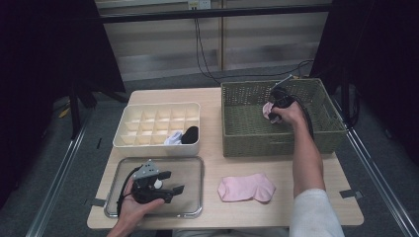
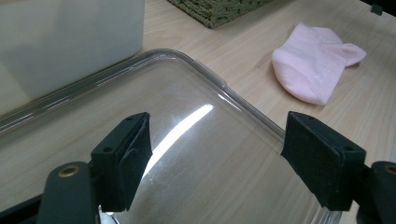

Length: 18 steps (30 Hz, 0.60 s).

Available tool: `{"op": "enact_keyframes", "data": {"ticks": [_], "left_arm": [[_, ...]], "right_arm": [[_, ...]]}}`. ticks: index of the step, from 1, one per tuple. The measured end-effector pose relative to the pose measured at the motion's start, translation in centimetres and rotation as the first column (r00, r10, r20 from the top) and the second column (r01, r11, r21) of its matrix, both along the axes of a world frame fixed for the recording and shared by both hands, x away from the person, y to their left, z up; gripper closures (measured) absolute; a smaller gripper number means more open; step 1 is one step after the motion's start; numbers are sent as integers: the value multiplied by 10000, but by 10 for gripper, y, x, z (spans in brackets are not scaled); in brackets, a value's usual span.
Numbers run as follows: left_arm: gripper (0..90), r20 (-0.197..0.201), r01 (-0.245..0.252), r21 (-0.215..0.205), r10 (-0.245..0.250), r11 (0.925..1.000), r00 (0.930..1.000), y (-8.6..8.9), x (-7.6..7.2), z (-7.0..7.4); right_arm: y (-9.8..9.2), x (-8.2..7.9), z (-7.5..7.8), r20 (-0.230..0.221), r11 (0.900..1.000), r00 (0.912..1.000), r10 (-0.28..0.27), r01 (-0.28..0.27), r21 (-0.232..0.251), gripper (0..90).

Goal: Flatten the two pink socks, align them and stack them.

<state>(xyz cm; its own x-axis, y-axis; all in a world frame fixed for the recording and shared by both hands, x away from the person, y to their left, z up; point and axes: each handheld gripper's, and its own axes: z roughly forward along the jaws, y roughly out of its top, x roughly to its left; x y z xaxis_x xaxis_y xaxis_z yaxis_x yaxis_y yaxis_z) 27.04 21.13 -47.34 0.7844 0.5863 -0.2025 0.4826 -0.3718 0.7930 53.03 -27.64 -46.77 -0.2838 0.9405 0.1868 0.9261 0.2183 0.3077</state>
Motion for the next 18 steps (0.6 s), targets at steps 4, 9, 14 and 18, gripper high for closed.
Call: {"op": "enact_keyframes", "data": {"ticks": [4,9,14,18], "left_arm": [[235,23,-2,73,2,10000,10000,1,1,0],[235,29,-24,69,24,10000,10000,1,0,0],[235,56,-24,67,24,10000,10000,1,0,0],[235,133,-40,175,38,9998,9999,1,0,1]], "right_arm": [[-1,-3,8,570,9988,9984,-51,23,494,898],[-2,-9,17,1154,9932,9932,-128,-7,1160,899],[-4,-14,25,1576,9885,9872,-250,9,1509,899],[-5,-18,35,1955,9847,9802,-316,-31,1743,899]]}}
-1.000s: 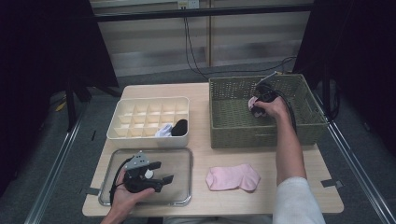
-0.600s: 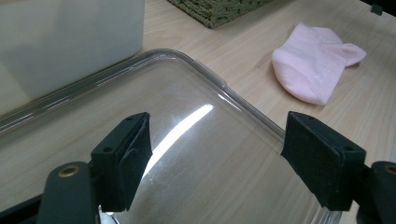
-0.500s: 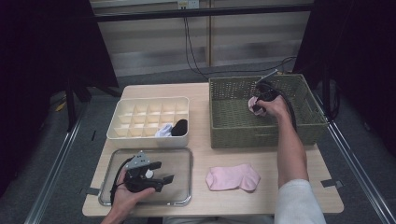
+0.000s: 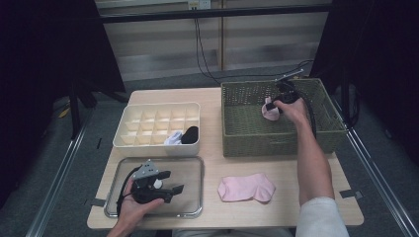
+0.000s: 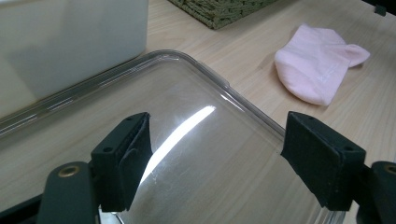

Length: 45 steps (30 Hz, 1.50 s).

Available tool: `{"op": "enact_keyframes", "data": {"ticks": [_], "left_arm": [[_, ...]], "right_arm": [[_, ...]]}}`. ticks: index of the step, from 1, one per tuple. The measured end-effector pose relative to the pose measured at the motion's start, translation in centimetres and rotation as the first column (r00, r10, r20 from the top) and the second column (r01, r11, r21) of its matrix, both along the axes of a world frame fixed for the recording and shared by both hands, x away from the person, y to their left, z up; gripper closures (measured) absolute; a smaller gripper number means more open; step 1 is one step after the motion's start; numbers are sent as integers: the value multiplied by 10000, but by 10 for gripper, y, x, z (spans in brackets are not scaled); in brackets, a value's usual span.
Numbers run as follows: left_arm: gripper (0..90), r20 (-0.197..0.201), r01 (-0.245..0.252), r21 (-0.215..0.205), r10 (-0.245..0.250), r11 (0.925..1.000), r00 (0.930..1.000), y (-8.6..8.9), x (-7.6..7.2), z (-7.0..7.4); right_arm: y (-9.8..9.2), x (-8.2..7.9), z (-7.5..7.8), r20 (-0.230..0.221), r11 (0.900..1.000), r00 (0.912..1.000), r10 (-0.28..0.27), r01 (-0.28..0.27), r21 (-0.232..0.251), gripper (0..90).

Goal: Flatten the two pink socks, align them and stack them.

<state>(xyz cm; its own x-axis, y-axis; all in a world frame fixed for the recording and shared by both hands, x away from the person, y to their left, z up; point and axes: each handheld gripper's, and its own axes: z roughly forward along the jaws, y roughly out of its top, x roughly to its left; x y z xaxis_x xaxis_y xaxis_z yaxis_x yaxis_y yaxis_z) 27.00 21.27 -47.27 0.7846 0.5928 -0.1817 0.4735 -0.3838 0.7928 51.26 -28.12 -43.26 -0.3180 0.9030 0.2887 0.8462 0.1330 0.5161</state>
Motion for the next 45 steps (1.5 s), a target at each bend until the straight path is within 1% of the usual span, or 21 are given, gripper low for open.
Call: {"op": "enact_keyframes", "data": {"ticks": [1,4,5,8,10,11,13,14,16,18,20,21,23,29,31,34,37,41,42,44,45], "left_arm": [[235,6,-9,-48,9,10000,10000,0,0,0],[235,-23,-38,-106,38,9999,10000,1,-1,1],[235,-20,-15,-103,15,9999,10000,1,0,1],[235,19,-1,-83,1,10000,10000,0,0,1],[235,-11,19,-130,-19,9999,10000,-1,0,1],[235,33,59,-43,-59,10000,10000,-1,0,1],[235,67,99,-55,-98,9999,9999,-1,-1,2],[234,69,91,-60,-91,9999,9999,-1,-1,2],[234,81,110,-36,-110,9999,9999,-1,-1,1],[234,71,53,-18,-53,10000,10000,-1,-1,1],[234,23,59,-35,-59,10000,10000,-1,-1,1],[234,61,65,-28,-65,10000,10000,-2,-1,1],[234,60,81,-25,-81,10000,9999,-2,-1,1],[234,48,30,20,-30,10000,10000,-2,-2,1],[234,94,34,32,-34,10000,10000,-2,-2,1],[234,118,24,69,-24,10000,9999,-1,-3,1],[234,133,-2,117,1,9999,9999,-1,-3,1],[234,143,-75,99,74,9999,9999,0,-3,0],[234,142,-110,74,109,9999,9998,0,-3,0],[234,143,-87,88,86,9999,9999,0,-2,0],[234,143,-97,154,95,9998,9999,0,-2,0]], "right_arm": [[0,-2,3,18,10000,10000,-40,40,67,899],[0,-7,12,399,9992,9992,93,-108,373,899],[0,-9,15,507,9991,9986,120,-140,393,899],[1,-14,25,966,9976,9950,236,-298,628,900],[1,-18,29,1172,9963,9928,263,-356,782,900],[1,-20,32,1249,9955,9919,238,-350,880,900],[1,-24,35,1524,9937,9880,244,-407,1044,900],[1,-26,36,1591,9921,9869,273,-463,1165,900],[1,-31,39,1701,9930,9852,226,-419,1103,899],[-1,-34,42,1851,9904,9825,183,-432,1315,899],[-2,-38,45,1948,9895,9807,157,-432,1378,900],[-2,-40,46,2034,9901,9789,186,-464,1326,900],[-2,-43,49,2295,9872,9732,171,-529,1505,900],[1,-50,55,2825,9833,9590,211,-710,1673,900],[1,-53,58,3004,9821,9537,100,-658,1763,900],[4,-56,60,3080,9818,9513,103,-680,1772,900],[5,-60,62,3200,9788,9474,87,-736,1914,900],[7,-66,65,3483,9748,9372,196,-954,2018,900],[8,-67,67,3501,9749,9365,197,-957,2012,900],[9,-70,70,3588,9738,9331,245,-1033,2024,900],[9,-71,71,3675,9718,9296,281,-1115,2079,900]]}}
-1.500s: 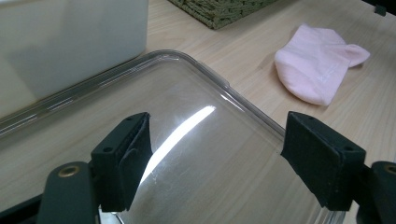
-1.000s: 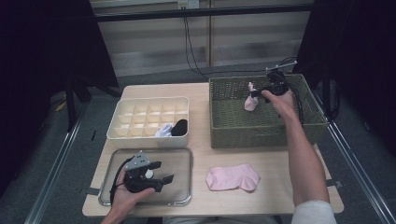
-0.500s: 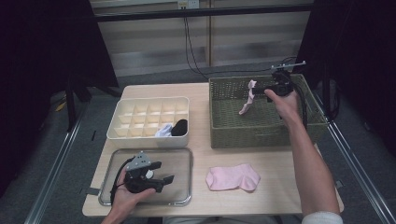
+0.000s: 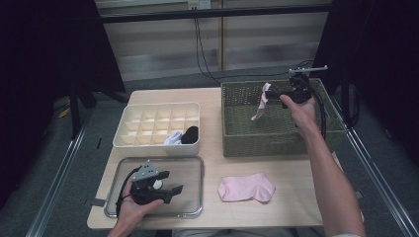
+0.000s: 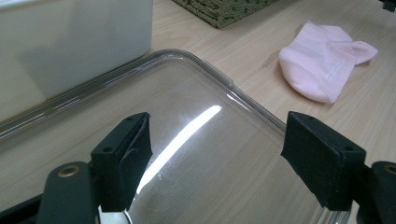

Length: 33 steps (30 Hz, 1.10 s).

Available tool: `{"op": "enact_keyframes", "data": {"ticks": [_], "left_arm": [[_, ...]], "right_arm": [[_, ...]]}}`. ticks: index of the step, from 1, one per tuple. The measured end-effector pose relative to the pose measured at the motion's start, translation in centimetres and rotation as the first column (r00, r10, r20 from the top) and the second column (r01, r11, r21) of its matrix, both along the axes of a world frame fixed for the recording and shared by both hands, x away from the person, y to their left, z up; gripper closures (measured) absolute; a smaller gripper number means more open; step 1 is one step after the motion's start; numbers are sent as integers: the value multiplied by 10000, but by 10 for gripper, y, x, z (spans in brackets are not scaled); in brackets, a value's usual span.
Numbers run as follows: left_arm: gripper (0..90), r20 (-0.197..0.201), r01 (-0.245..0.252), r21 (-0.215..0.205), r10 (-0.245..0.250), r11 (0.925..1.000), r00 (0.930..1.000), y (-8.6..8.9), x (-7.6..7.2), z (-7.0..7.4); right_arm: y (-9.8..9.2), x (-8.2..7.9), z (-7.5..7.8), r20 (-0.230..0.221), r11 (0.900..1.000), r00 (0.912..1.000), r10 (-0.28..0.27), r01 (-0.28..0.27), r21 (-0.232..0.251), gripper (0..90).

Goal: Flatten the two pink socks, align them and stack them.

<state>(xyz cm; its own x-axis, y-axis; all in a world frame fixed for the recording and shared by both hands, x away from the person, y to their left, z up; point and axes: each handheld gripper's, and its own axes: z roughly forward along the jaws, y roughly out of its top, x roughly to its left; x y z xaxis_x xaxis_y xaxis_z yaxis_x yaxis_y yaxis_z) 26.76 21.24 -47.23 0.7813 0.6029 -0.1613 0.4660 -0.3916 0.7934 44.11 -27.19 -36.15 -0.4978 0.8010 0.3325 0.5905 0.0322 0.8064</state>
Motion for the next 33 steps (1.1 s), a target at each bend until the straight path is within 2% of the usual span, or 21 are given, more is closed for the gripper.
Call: {"op": "enact_keyframes", "data": {"ticks": [5,8,13,19,21,28,33], "left_arm": [[234,74,49,13,-49,10000,10000,-1,-1,1],[234,-43,91,-236,-92,9997,9999,-1,-1,1],[234,35,158,-96,-157,9998,9999,-3,-1,1],[234,-3,125,-144,-125,9998,9999,-3,-1,1],[234,-41,80,-277,-81,9996,10000,-3,-1,1],[234,-32,82,-168,-83,9998,10000,-3,-1,1],[234,-42,122,-143,-122,9998,9999,-4,0,0]], "right_arm": [[4,-10,7,289,9999,9995,87,-90,93,900],[4,-17,11,385,9998,9992,103,-110,163,900],[6,-29,21,705,9994,9973,222,-239,241,900],[6,-37,28,994,9987,9947,255,-298,421,900],[6,-40,30,1040,9982,9941,291,-343,487,900],[10,-48,37,1246,9975,9918,285,-363,608,900],[11,-56,44,1588,9952,9866,376,-513,834,900]]}}
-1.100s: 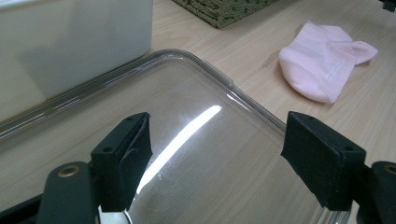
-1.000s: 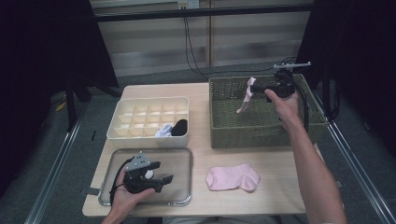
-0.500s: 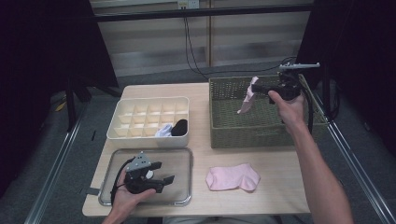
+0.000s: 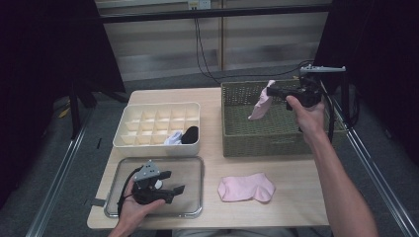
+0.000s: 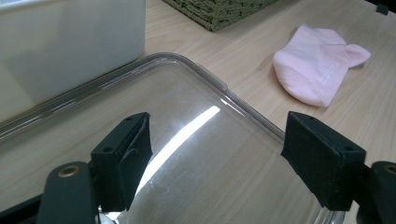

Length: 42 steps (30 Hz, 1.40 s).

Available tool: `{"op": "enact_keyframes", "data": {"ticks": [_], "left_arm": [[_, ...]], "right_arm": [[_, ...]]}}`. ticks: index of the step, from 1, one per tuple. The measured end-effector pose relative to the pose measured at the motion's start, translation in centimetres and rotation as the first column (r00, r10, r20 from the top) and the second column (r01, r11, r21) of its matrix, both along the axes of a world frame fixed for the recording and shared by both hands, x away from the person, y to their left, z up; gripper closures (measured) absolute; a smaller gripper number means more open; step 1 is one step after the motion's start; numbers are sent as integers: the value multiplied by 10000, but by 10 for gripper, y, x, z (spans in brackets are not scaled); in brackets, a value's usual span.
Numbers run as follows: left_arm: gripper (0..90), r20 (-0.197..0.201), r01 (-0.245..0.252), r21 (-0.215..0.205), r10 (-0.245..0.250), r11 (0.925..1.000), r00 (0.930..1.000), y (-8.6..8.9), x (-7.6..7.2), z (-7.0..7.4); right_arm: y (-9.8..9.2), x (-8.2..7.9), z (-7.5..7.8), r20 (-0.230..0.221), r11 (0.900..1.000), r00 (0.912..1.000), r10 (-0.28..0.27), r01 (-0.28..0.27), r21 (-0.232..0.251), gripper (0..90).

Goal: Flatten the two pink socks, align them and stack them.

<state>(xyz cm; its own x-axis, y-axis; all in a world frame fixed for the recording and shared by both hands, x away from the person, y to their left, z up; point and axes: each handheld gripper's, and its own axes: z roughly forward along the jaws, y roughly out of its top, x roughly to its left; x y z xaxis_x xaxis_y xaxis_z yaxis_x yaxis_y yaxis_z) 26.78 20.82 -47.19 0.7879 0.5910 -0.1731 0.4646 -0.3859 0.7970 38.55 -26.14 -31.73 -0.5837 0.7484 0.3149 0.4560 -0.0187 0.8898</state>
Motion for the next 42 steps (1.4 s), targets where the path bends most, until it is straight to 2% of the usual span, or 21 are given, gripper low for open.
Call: {"op": "enact_keyframes", "data": {"ticks": [2,5,8,11,17,23,27,31,37,42], "left_arm": [[234,-10,-21,-15,21,10000,10000,-1,0,0],[249,-69,50,19,-50,10000,10000,-2,0,-1],[275,-52,47,-181,-48,9998,10000,-3,-2,0],[288,6,-104,-411,104,9991,9999,-4,-1,1],[287,80,146,-649,-141,9978,9999,-8,-3,2],[319,210,150,-611,-137,9980,9997,-11,-1,5],[333,118,290,-516,-284,9982,9995,-15,0,7],[414,42,626,-647,-625,9959,9980,-20,-1,8],[461,-151,640,-914,-657,9937,9977,-28,-1,13],[448,-140,542,-985,-558,9937,9983,-34,-1,16]], "right_arm": [[2,-3,5,181,9999,9998,116,-119,124,900],[4,-6,10,303,9998,9994,169,-171,66,900],[4,-10,14,429,9994,9988,244,-255,255,900],[4,-14,15,419,9997,9990,165,-174,199,900],[2,-24,18,590,9986,9980,220,-247,459,900],[4,-38,28,660,9970,9973,319,-364,689,900],[10,-48,34,737,9964,9960,501,-549,640,900],[17,-56,38,782,9947,9944,713,-767,687,900],[26,-70,40,850,9924,9916,978,-1036,662,900],[34,-82,39,812,9908,9895,1196,-1241,533,900]]}}
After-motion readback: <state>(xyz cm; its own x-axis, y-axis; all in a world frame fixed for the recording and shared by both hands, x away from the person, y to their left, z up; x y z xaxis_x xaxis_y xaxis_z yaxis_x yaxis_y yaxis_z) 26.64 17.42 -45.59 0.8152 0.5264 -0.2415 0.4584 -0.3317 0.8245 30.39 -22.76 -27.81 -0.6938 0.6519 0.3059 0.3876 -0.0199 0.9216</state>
